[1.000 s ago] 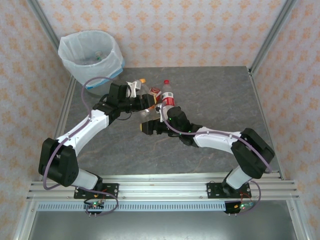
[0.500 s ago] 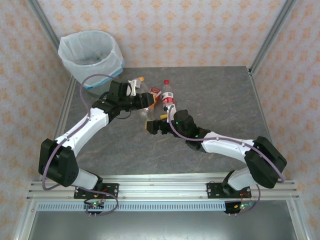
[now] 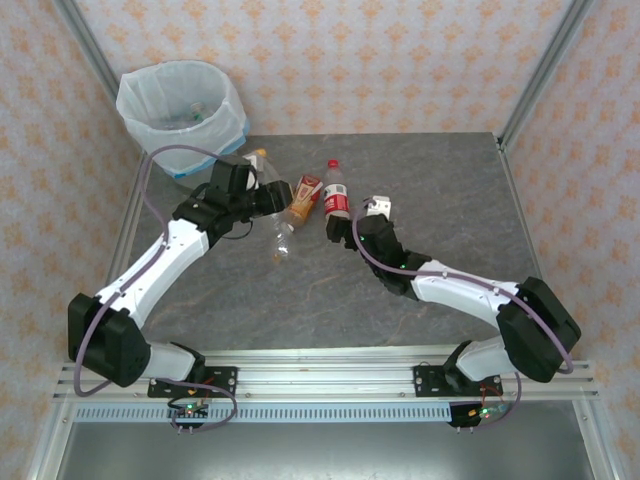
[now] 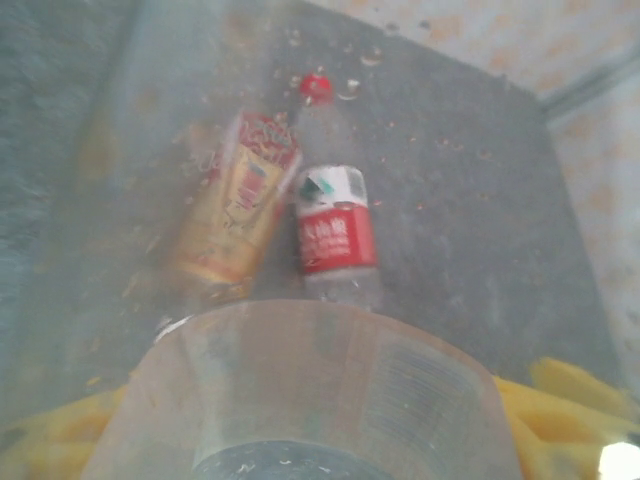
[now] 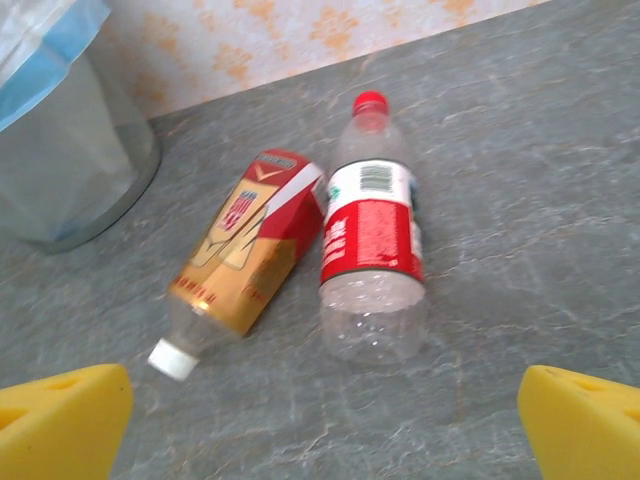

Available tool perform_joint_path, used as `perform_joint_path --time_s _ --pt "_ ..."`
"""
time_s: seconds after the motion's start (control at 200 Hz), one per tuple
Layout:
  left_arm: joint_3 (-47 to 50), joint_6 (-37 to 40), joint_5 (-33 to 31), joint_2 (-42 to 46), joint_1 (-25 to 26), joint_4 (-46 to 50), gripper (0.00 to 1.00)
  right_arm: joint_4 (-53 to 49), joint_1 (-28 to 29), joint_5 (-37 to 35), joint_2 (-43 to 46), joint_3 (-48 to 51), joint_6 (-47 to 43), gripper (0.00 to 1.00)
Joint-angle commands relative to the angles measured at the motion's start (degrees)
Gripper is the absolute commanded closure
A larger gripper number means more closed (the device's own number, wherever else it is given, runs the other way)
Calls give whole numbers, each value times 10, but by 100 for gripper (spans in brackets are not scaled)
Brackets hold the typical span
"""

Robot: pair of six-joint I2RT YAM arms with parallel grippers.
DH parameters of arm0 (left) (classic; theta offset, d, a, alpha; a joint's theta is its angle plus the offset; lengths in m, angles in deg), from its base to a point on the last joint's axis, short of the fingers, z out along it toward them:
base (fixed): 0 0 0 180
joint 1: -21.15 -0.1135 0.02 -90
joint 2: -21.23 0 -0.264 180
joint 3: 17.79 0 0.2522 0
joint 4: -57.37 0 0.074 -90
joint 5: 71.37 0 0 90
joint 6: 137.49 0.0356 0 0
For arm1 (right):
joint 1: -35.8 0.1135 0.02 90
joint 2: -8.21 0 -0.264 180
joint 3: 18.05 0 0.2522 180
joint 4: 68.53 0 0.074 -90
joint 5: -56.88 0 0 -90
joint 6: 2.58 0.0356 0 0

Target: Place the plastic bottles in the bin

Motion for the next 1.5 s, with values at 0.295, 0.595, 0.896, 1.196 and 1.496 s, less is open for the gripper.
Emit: perform_joint_path --time_s 0.295,0.595,0.896,1.196,1.496 --pt "-151 78 -246 -1 -5 84 47 -24 -14 -21 9 -17 25 1" --pt "-219 101 -281 -28 -51 38 46 -69 -16 2 16 -31 20 1" --pt "-340 125 -272 -114 -149 34 46 -59 -16 -21 43 -6 20 1" --pt "-564 168 -264 -222 -205 81 46 -59 -17 -34 63 10 23 1" --pt "-688 180 -299 -310 -224 55 46 -59 -17 -35 68 17 24 1"
